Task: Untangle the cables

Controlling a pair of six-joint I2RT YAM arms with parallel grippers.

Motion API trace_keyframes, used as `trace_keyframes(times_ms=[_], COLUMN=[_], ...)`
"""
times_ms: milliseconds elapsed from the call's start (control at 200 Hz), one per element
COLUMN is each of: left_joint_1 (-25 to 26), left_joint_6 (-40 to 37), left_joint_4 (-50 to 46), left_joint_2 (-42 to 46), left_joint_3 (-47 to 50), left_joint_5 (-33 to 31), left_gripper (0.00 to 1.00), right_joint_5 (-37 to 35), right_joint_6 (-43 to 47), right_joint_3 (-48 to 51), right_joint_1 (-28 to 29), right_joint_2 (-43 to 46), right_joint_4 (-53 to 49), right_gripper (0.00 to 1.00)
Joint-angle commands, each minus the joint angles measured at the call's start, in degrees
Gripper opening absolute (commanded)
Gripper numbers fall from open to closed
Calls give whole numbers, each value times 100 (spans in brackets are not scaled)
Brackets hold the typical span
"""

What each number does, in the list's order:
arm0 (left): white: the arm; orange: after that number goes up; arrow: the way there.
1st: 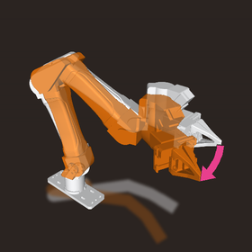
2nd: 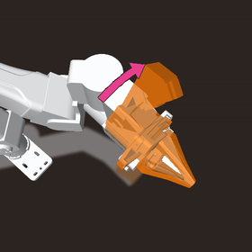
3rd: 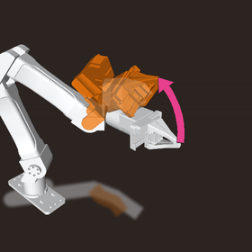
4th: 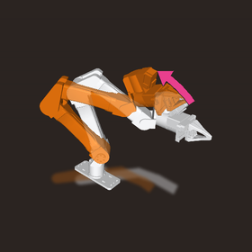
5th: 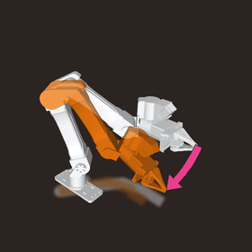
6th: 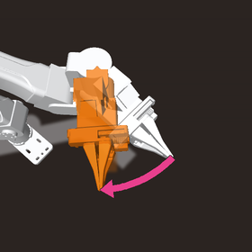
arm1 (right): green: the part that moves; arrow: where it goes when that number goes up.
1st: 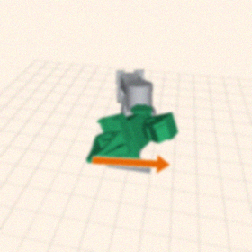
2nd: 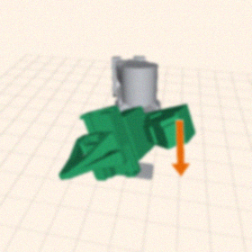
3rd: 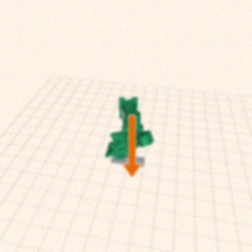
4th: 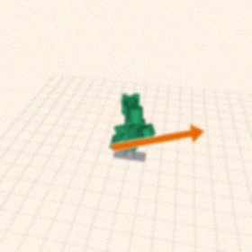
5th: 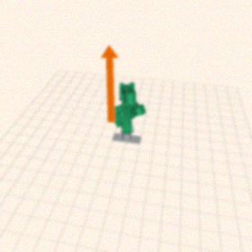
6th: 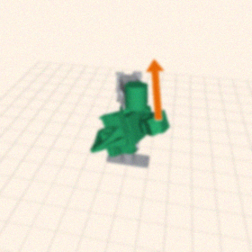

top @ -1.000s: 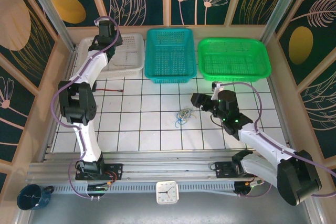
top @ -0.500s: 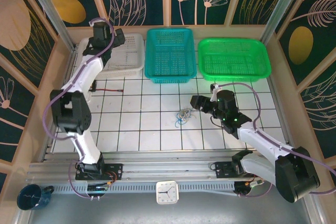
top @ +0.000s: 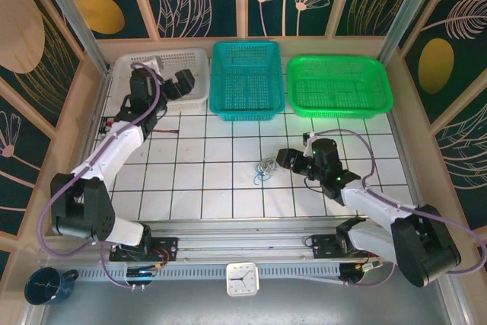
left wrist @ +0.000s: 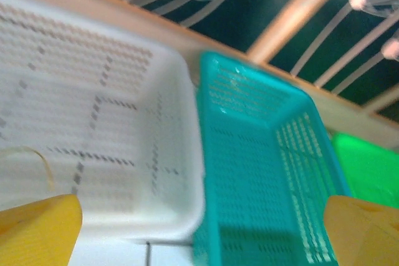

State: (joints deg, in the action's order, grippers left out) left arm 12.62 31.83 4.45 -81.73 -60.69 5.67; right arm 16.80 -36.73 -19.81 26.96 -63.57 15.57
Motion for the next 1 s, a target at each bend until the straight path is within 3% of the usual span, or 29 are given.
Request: trace_keyframes(times_ms=[0, 230, 420, 505, 671, 996], left_joint_1=[408, 1258, 1803, 1989, 2310, 2976], left_joint_6=[299, 645, 813, 875, 879, 126], left_joint_4=[435, 699, 1018, 1148, 1205, 484], left_joint_2=[408, 695, 454, 314, 117, -572], left_joint_3=[435, 1339, 1780, 1874, 1845, 1238], left_joint_5=[489, 342, 258, 229, 147, -136], left_gripper=[99, 99, 99, 99, 99, 98], right_joint_5=[286, 505, 425, 313, 98, -640], right_joint_6=[-149, -243, -180, -105, 40, 165], right_joint_3=[-40, -339, -842, -1051, -1083, -494], right_joint_1=[90, 357, 363, 311, 218, 185], right_joint_2=[-390, -1433, -2095, -2201, -1895, -531], right_joint_4=[554, 1185, 1336, 1208, 896, 63], right_gripper=[56, 33, 20, 21, 36, 38])
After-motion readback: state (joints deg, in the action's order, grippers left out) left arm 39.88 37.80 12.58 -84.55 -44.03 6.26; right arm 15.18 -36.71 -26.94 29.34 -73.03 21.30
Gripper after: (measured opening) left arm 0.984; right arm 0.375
